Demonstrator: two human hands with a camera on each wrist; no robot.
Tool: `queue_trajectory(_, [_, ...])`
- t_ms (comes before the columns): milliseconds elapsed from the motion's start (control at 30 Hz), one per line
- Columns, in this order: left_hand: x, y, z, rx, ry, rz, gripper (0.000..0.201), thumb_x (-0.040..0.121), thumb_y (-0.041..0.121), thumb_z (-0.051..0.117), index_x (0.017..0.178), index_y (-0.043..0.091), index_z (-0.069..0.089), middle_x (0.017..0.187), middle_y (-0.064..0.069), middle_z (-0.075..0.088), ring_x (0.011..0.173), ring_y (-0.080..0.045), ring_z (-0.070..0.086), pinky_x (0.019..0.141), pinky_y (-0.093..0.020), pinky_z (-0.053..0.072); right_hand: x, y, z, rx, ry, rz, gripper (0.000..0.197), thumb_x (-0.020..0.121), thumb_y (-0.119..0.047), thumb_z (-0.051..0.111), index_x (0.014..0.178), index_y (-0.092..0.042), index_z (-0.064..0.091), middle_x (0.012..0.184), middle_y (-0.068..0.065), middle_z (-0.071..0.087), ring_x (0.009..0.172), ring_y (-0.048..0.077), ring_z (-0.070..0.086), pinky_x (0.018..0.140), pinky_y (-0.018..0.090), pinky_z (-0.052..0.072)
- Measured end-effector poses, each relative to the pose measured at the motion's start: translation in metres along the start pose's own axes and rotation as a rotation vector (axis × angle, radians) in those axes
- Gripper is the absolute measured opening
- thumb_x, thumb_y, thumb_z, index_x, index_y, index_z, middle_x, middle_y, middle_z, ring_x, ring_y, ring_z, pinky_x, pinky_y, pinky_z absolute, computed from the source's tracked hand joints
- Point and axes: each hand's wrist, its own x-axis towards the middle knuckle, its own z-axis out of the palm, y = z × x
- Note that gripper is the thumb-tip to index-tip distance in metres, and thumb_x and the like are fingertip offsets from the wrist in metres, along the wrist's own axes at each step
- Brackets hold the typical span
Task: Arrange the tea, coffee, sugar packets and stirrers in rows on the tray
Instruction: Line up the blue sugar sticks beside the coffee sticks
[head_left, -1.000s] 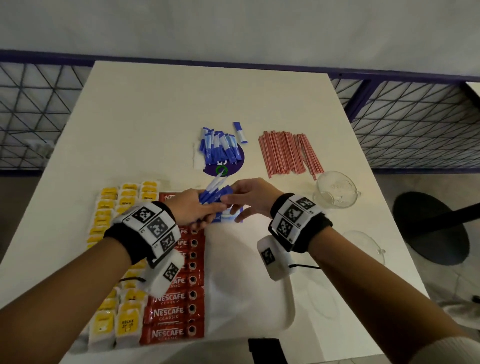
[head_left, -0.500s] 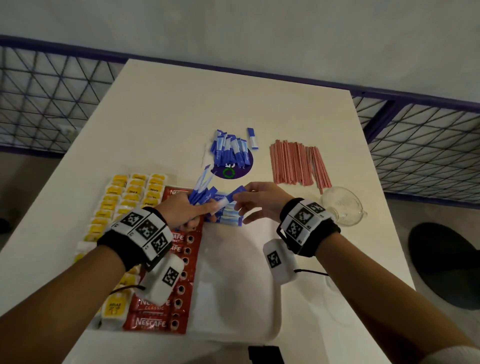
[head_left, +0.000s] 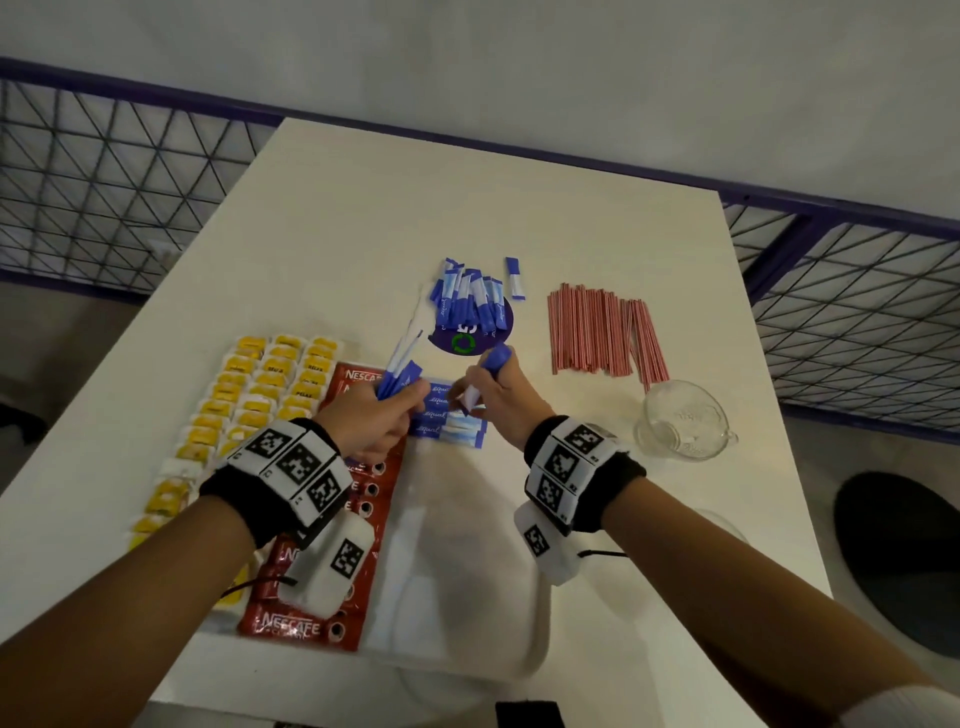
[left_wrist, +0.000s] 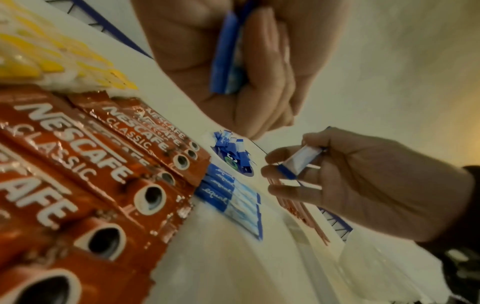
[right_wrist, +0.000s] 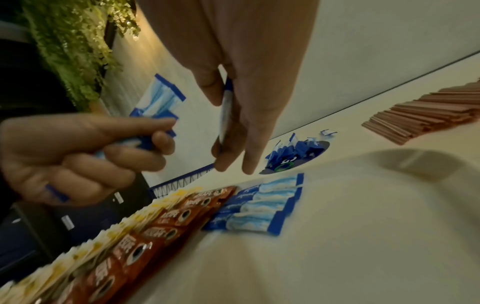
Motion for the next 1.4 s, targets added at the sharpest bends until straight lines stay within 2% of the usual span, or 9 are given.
queue_trajectory(133, [-0.007,0.003,0.002,-0.043,-0.032,-0.006,0.033,0.092,0.040,0.049,0.071,0.014,0.051,0.038,0.008,0.028,0.027,-0.005,0.020,0.031,-0.012,0.017,-0.009,-0.001,0.009,-0.146,-0.076,-0.049,0.015,0.100,-0.012,0.030,0.086,-0.016,0.034,0.063,0.006,0.042,0.057,0.019,0.048,0.061,0.032,0.045])
queue_trajectory(233, [-0.009,0.008,0.003,-0.071,-0.027,-0.045,0.039,0.088,0.051,0.050,0.074,0.015,0.055,0.045,0.004,0.026,0.028,-0.006,0.018,0.032,-0.012,0.016,-0.015,-0.002,0.014,-0.443,-0.146,-0.093,0.015,0.101,-0.020,0.028,0.097,-0.010,0.037,0.068,0.000,0.041,0.066,0.020,0.043,0.069,0.034,0.039])
queue_trajectory(333, [-0.009,0.009,-0.002,-0.040,-0.032,-0.074,0.045,0.084,0.057,0.052,0.070,0.014,0.055,0.045,0.003,0.026,0.030,-0.007,0.018,0.033,-0.013,0.015,-0.016,-0.002,0.014,-0.677,-0.145,-0.151,0.016,0.102,-0.020,0.027,0.101,-0.010,0.040,0.085,0.012,0.051,0.080,0.028,0.046,0.069,0.026,0.026])
queue_trajectory(467, [-0.005,0.004,-0.012,-0.007,-0.048,-0.051,0.046,0.088,0.042,0.056,0.055,0.014,0.041,0.037,0.005,0.027,0.026,-0.007,0.020,0.032,-0.013,0.016,-0.018,0.003,0.012,-0.881,-0.067,-0.181,0.031,0.099,-0.021,0.036,0.125,-0.008,0.045,0.112,0.020,0.051,0.105,0.033,0.043,0.088,0.034,0.027])
queue_trajectory(633, [-0.001,-0.003,-0.020,0.127,-0.029,0.012,0.030,0.091,0.023,0.058,0.064,0.015,0.047,0.034,0.008,0.032,0.025,-0.005,0.024,0.031,-0.013,0.021,-0.027,0.009,0.013,-0.752,0.030,-0.143,0.034,0.093,-0.021,0.051,0.125,-0.010,0.048,0.119,0.013,0.051,0.109,0.030,0.043,0.088,0.028,0.028])
queue_trajectory(833, [0.002,-0.016,-0.024,0.228,0.022,0.028,0.013,0.089,0.024,0.060,0.079,0.016,0.058,0.037,0.006,0.033,0.024,-0.005,0.025,0.030,-0.012,0.022,-0.037,0.023,0.011,-0.243,0.125,0.074,0.016,0.092,-0.014,0.053,0.108,-0.011,0.052,0.068,-0.005,0.044,0.060,0.007,0.042,0.058,0.016,0.034])
queue_trajectory(1100, [-0.004,-0.026,-0.014,0.504,-0.039,0.082,0.035,0.089,0.033,0.059,0.060,0.017,0.047,0.037,0.005,0.038,0.040,-0.013,0.034,0.043,-0.024,0.026,-0.057,0.039,-0.002,-0.126,0.035,0.224,0.010,0.093,-0.006,0.051,0.085,-0.007,0.056,0.067,0.001,0.055,0.056,0.008,0.051,0.053,0.009,0.044])
queue_trajectory(1300, [-0.003,-0.022,-0.010,0.568,-0.041,0.095,0.033,0.090,0.036,0.056,0.064,0.017,0.048,0.053,0.000,0.043,0.047,-0.012,0.040,0.046,-0.023,0.028,-0.054,0.043,-0.003,-0.103,0.067,0.279,0.019,0.091,-0.010,0.056,0.073,-0.016,0.051,0.067,0.000,0.051,0.057,0.009,0.048,0.053,0.014,0.045])
queue_trajectory(1400, [0.002,-0.019,-0.013,0.649,-0.003,0.159,0.024,0.092,0.036,0.054,0.083,0.013,0.057,0.059,0.001,0.048,0.056,-0.012,0.045,0.051,-0.021,0.031,-0.049,0.042,-0.007,-0.153,0.038,0.308,0.018,0.091,-0.011,0.055,0.074,-0.015,0.054,0.069,-0.001,0.053,0.060,0.009,0.048,0.054,0.013,0.045])
